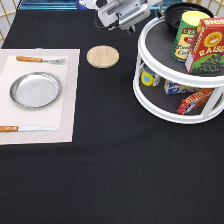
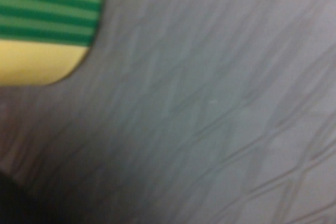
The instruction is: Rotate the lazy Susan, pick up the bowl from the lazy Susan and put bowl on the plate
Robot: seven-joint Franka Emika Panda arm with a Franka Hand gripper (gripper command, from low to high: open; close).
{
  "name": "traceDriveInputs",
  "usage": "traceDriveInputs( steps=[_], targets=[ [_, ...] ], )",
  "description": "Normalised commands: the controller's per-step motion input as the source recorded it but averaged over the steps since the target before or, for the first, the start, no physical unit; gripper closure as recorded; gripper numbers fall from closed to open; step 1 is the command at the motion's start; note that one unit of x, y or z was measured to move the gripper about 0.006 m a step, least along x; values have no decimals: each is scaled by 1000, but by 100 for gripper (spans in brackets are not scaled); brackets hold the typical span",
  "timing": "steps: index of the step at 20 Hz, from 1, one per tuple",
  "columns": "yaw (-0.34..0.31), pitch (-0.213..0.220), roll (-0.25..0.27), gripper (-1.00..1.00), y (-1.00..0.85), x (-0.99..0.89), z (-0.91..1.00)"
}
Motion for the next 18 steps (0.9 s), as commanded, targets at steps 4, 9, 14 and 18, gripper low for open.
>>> traceDriveInputs(
  steps=[4,9,14,18],
  targets=[
    [-2,15,-16,-100,114,0,-431],
    [0,53,-14,-100,60,61,-119],
    [0,88,0,-100,-184,539,154],
    [22,65,-12,-100,-347,780,141]
  ],
)
